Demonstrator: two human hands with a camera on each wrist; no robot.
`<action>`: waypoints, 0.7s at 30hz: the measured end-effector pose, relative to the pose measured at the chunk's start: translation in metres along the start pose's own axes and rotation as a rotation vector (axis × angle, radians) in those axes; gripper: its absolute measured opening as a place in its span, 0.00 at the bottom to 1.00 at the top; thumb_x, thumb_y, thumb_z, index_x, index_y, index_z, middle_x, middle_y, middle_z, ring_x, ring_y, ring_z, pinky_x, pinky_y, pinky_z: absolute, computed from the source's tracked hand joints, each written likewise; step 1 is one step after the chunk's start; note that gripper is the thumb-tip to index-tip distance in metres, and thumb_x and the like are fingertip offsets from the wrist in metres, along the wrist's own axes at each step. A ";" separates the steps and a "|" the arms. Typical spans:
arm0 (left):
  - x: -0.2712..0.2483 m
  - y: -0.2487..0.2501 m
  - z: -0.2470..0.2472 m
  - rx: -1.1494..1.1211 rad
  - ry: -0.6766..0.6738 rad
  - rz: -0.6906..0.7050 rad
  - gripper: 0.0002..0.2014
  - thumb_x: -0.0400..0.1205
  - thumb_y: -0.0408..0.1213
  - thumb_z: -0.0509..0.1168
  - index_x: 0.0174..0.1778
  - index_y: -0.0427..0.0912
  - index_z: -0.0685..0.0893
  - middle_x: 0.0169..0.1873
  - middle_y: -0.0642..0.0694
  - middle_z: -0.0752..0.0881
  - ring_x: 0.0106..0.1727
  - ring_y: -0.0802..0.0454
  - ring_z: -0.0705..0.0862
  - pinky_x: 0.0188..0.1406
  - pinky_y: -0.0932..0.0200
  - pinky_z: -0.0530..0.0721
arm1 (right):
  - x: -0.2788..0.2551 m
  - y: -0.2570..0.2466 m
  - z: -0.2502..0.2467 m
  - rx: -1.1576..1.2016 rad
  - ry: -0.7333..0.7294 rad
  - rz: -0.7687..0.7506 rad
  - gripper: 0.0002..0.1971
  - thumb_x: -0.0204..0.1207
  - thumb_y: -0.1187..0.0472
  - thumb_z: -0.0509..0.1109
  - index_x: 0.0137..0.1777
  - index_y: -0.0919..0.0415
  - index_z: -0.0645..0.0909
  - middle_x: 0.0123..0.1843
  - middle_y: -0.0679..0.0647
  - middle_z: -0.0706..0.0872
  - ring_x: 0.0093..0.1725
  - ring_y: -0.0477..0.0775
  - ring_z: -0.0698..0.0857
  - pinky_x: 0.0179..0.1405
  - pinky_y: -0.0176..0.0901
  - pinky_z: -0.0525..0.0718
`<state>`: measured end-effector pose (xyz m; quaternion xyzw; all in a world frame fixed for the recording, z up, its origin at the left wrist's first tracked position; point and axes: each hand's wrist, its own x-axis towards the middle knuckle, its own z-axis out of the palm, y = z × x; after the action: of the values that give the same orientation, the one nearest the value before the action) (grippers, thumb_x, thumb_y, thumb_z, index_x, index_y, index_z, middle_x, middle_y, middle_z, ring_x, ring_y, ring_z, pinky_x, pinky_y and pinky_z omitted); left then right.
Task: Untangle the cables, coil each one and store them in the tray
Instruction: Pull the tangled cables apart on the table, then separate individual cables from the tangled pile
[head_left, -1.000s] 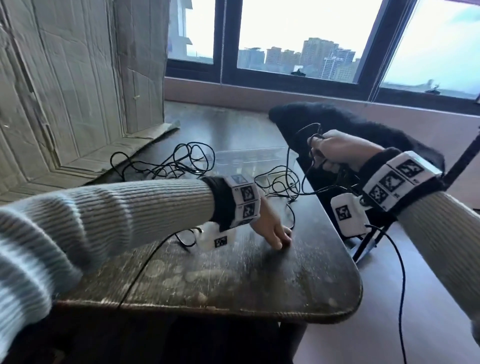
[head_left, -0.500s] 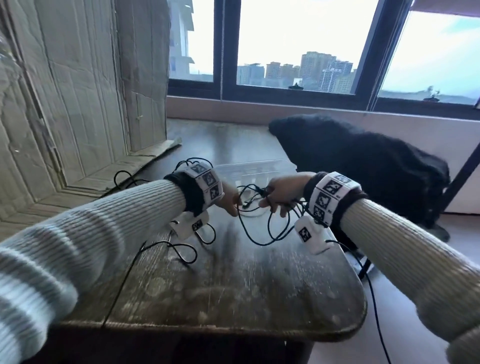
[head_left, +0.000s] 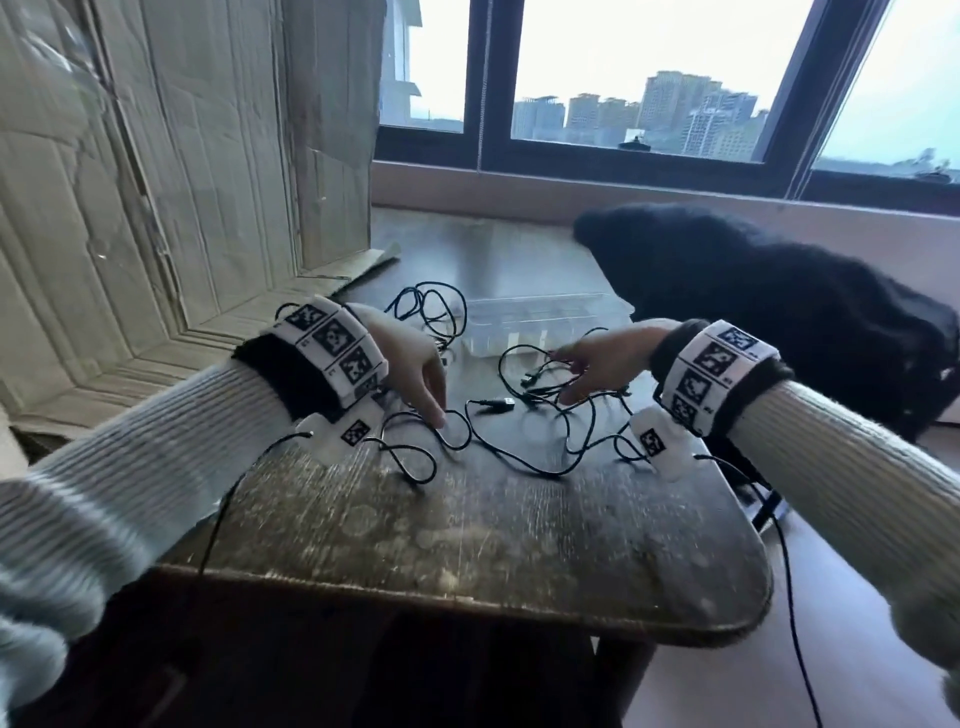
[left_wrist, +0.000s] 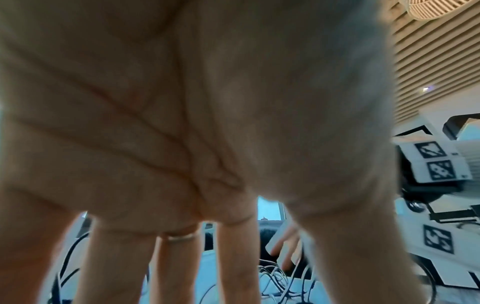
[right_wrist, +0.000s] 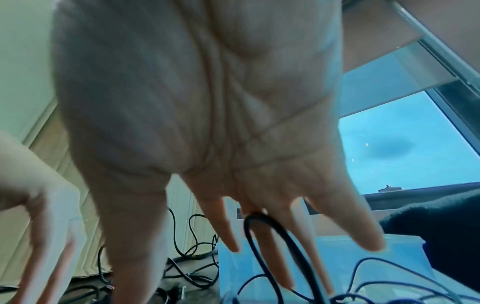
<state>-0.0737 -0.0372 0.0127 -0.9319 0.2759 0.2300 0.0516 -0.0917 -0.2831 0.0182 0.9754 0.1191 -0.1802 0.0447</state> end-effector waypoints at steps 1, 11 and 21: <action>-0.002 0.000 0.004 0.000 -0.038 -0.010 0.25 0.66 0.62 0.75 0.57 0.58 0.86 0.50 0.63 0.88 0.52 0.63 0.86 0.61 0.56 0.83 | -0.004 -0.001 -0.004 0.051 0.027 -0.028 0.36 0.79 0.49 0.69 0.84 0.55 0.57 0.82 0.52 0.66 0.79 0.55 0.68 0.77 0.47 0.66; -0.014 -0.015 0.011 -0.143 -0.089 0.001 0.07 0.78 0.44 0.71 0.48 0.48 0.90 0.38 0.51 0.91 0.35 0.58 0.87 0.38 0.61 0.85 | -0.013 -0.073 -0.022 0.187 0.106 -0.341 0.26 0.79 0.49 0.69 0.75 0.58 0.74 0.69 0.50 0.82 0.61 0.50 0.84 0.50 0.33 0.83; -0.050 -0.032 -0.031 -0.659 0.835 0.239 0.17 0.77 0.41 0.72 0.57 0.35 0.86 0.42 0.51 0.88 0.39 0.57 0.88 0.38 0.63 0.89 | -0.006 -0.100 -0.053 0.963 0.402 -0.362 0.09 0.84 0.63 0.62 0.43 0.63 0.80 0.39 0.58 0.89 0.24 0.48 0.81 0.25 0.38 0.77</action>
<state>-0.0815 0.0073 0.0619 -0.8730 0.2902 -0.0811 -0.3834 -0.1043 -0.1807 0.0650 0.8647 0.1953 -0.0295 -0.4618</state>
